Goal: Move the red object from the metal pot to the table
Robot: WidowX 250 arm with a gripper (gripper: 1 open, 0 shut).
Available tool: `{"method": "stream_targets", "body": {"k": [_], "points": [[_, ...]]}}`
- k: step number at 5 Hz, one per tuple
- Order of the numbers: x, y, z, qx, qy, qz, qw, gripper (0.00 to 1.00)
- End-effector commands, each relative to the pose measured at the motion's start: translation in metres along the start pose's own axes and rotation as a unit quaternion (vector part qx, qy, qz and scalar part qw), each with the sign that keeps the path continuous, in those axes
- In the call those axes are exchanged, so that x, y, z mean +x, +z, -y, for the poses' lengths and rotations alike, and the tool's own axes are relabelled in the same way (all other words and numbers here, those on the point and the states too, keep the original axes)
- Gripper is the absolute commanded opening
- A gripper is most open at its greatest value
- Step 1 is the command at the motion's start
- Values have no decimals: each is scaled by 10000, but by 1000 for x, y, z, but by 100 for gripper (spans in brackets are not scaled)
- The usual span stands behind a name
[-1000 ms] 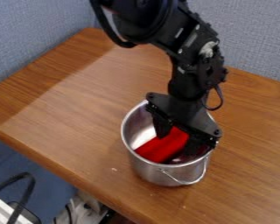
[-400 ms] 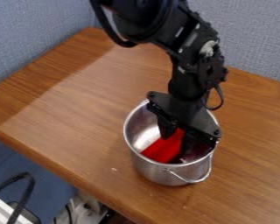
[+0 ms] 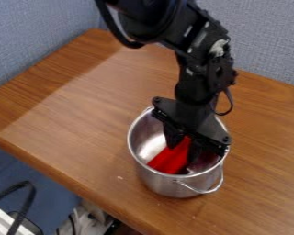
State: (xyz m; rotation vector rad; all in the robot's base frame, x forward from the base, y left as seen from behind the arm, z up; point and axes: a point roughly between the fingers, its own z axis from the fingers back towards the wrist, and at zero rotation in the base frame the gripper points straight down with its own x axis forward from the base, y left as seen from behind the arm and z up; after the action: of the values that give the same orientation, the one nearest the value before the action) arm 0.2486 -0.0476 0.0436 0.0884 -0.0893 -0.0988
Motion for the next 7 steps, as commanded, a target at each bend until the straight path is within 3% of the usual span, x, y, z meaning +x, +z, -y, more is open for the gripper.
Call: {"method": "stream_targets", "body": {"k": [1, 7], "points": [[-8, -3, -2, 27, 31, -238, 9997, 0], [-12, 3, -7, -33, 59, -427, 9991, 0]]}}
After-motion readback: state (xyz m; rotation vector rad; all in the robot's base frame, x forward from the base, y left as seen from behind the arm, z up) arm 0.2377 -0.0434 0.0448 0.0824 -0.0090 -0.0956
